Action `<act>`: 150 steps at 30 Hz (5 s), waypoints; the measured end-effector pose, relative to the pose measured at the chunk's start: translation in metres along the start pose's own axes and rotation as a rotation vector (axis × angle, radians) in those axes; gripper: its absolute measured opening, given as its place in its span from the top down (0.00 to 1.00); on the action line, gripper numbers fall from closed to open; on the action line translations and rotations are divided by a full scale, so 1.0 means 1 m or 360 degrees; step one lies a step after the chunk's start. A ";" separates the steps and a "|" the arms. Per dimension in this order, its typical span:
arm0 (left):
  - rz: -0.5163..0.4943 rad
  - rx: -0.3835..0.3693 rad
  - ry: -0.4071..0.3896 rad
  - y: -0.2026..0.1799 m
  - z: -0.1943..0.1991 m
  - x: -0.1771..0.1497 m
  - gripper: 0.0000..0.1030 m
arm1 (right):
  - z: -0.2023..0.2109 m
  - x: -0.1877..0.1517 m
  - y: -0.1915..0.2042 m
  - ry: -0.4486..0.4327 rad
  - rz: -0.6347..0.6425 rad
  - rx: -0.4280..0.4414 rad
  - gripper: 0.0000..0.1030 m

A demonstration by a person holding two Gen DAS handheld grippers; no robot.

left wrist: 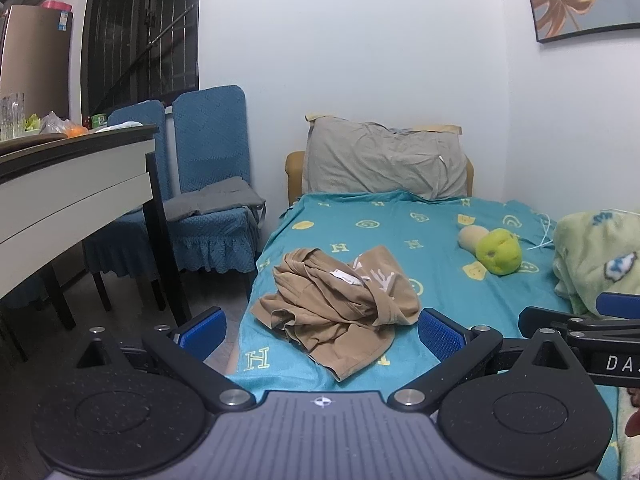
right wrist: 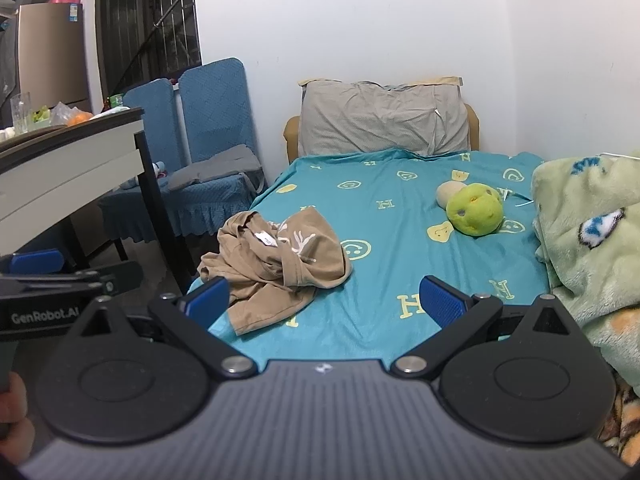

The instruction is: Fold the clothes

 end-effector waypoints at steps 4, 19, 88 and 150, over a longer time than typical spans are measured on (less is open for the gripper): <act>0.0022 0.0000 0.0007 0.007 -0.002 0.004 0.00 | 0.000 0.000 0.000 -0.0003 -0.0012 -0.0017 0.00; -0.0006 0.0069 -0.0002 0.024 -0.016 -0.001 0.00 | 0.005 0.040 0.027 -0.0119 -0.0255 -0.0100 0.00; 0.0067 -0.0138 0.0196 0.055 -0.226 0.034 0.95 | -0.122 -0.023 -0.048 0.0246 -0.0486 0.0174 0.78; 0.0288 -0.0164 0.0095 0.068 -0.084 -0.024 0.94 | -0.157 -0.060 0.005 0.0270 -0.0210 -0.0134 0.28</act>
Point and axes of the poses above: each gripper's, at about its wrist camera, not at the fingertips, and z roughly against the way its jaws point, y to its left, x to its top, the point moved 7 cm from there along -z, roughly the way its jaws point, and after that the axes turned 7 degrees about -z, right-handed, at the moved point
